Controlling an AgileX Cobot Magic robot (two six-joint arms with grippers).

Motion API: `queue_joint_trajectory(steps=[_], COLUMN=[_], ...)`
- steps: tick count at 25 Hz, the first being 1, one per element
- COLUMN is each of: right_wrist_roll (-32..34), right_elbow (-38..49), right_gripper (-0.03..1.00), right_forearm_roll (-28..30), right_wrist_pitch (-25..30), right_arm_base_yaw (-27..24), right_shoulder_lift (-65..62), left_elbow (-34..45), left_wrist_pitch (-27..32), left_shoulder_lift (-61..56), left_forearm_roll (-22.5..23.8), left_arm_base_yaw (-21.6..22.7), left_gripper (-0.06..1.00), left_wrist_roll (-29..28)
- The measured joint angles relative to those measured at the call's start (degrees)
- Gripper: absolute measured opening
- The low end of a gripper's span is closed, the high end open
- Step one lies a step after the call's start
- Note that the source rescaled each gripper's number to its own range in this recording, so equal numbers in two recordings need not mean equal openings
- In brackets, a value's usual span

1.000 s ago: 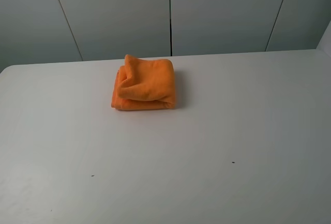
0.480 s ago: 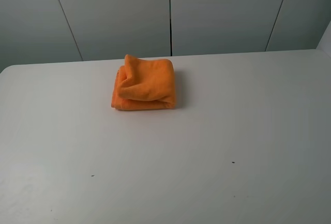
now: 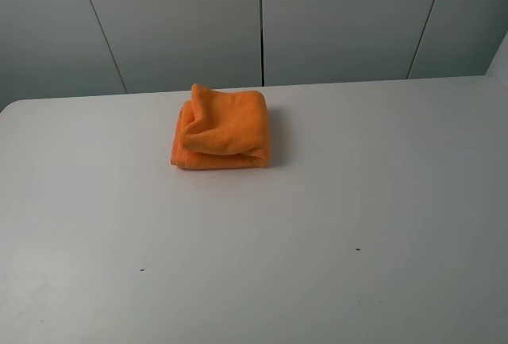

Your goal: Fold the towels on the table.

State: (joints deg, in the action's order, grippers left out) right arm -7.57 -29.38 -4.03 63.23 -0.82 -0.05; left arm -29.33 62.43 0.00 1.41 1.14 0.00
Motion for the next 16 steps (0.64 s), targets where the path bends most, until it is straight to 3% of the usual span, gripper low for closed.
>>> queue_joint_trajectory(steps=[16], right_wrist_roll=[0.63], right_elbow=[0.00], right_gripper=[1.00], right_forearm_roll=[0.00], right_wrist_pitch=[0.00], right_arm_base_yaw=[0.00], right_shoulder_lift=[0.00], left_elbow=[0.00], left_wrist_pitch=[0.00], left_shoulder_lift=[0.00], left_forearm_roll=[-0.22], left_arm_base_yaw=[0.00], left_gripper=[0.99], left_wrist_roll=[0.00])
